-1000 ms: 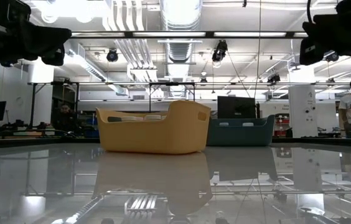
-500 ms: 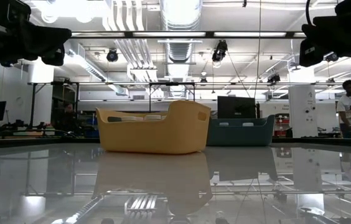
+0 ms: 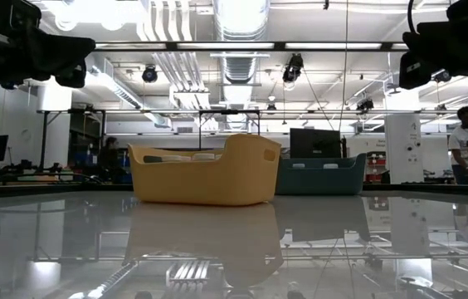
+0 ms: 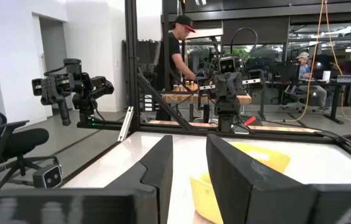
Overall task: Pick and place medicine bottles into bin by pill shape (circle, oval)
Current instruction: Return to Home Position
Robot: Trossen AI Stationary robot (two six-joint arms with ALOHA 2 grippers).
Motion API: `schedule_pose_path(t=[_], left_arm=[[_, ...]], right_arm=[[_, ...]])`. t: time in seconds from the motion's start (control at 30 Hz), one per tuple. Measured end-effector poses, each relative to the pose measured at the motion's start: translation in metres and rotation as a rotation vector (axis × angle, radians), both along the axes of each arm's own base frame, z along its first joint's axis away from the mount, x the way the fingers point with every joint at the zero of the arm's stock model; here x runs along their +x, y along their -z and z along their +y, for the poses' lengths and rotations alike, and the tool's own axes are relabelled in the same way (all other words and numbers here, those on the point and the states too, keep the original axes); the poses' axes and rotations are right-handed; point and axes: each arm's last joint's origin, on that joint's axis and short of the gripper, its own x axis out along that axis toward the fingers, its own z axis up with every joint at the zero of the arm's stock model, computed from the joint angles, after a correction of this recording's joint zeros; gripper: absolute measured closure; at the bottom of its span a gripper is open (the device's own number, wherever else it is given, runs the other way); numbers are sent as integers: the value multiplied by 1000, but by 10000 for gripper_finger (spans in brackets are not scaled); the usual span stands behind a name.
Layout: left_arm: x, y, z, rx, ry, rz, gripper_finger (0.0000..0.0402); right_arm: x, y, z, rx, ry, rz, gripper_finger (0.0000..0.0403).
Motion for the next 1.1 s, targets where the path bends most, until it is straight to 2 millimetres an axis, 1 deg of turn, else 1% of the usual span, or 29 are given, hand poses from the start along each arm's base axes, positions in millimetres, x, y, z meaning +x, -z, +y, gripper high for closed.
schedule_pose_path(t=[0.17, 0.43, 0.77, 1.1], left_arm=[[0, 0, 0, 0, 0, 0, 402], [0, 0, 0, 0, 0, 0, 402], [0, 0, 0, 0, 0, 0, 402], [0, 0, 0, 0, 0, 0, 402]], right_arm=[[0, 0, 0, 1, 0, 0, 310], [0, 0, 0, 0, 0, 0, 321], [0, 0, 0, 1, 0, 1, 312], [0, 0, 0, 0, 0, 1, 325]])
